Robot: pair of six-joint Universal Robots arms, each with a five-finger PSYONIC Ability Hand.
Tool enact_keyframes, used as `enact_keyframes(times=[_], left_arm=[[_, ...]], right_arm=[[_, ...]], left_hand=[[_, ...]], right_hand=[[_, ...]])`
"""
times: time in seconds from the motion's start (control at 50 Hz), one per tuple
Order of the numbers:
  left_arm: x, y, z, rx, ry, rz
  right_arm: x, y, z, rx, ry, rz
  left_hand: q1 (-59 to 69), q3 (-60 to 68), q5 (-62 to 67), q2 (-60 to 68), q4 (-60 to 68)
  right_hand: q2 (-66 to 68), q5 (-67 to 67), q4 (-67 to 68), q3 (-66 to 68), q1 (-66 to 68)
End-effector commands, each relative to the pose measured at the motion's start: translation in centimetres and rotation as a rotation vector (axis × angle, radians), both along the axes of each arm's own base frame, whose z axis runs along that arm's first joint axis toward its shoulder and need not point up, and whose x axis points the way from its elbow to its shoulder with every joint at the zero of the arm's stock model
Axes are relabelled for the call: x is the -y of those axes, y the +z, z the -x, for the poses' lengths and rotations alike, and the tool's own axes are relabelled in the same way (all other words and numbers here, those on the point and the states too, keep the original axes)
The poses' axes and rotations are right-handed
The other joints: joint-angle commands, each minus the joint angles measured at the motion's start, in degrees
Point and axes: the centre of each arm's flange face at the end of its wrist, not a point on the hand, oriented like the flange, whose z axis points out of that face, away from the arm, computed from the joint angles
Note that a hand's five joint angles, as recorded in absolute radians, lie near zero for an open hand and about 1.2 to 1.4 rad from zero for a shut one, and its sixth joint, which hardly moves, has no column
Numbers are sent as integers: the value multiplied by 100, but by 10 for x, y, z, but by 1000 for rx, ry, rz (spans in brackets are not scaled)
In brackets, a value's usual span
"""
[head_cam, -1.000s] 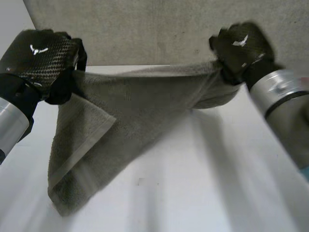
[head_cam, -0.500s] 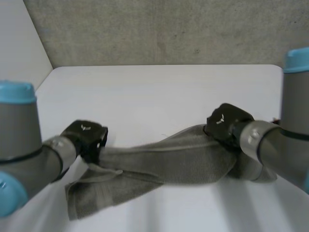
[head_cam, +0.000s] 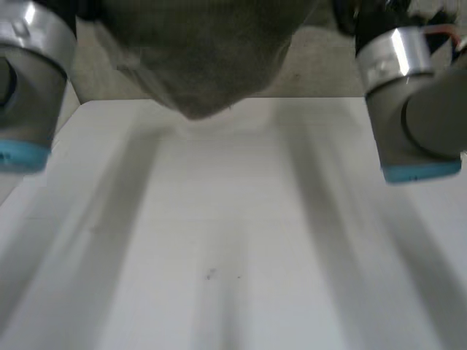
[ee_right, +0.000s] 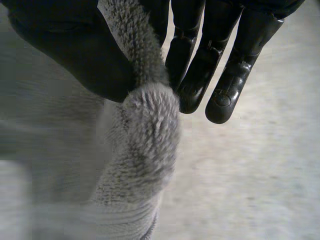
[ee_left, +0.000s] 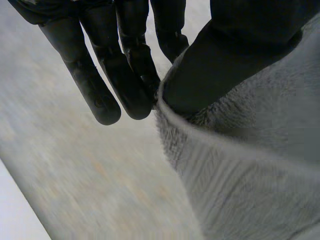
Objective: Fold the laundry
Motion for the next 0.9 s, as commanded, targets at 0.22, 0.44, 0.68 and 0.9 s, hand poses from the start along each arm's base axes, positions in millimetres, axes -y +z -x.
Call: enact_keyframes(times=[0.22, 0.44, 0.68, 0.9], left_arm=[[-46, -219, -29, 258, -6, -624], [-67, -227, -37, 283, -4, -692], [-83, -221, -40, 282, -13, -699], [-90, -225, -44, 285, -11, -720]], right_arm=[[-38, -220, 29, -223, 68, -853], [-60, -221, 42, -220, 59, -1093], [-55, -178, 65, -141, 16, -1144], [-34, -150, 76, -277, 76, -1102]], left_hand=[[1108, 1030, 1023, 1022, 1026], [1108, 1030, 1023, 1022, 1026], [1108, 1030, 1023, 1022, 1026], [1108, 1030, 1023, 1022, 1026]], right_hand=[[1228, 1323, 1171, 1178, 2457], [-1996, -1900, -2053, -2046, -766], [-4536, -4441, -4593, -4586, -3306], [-4485, -4390, -4542, -4535, -3255]])
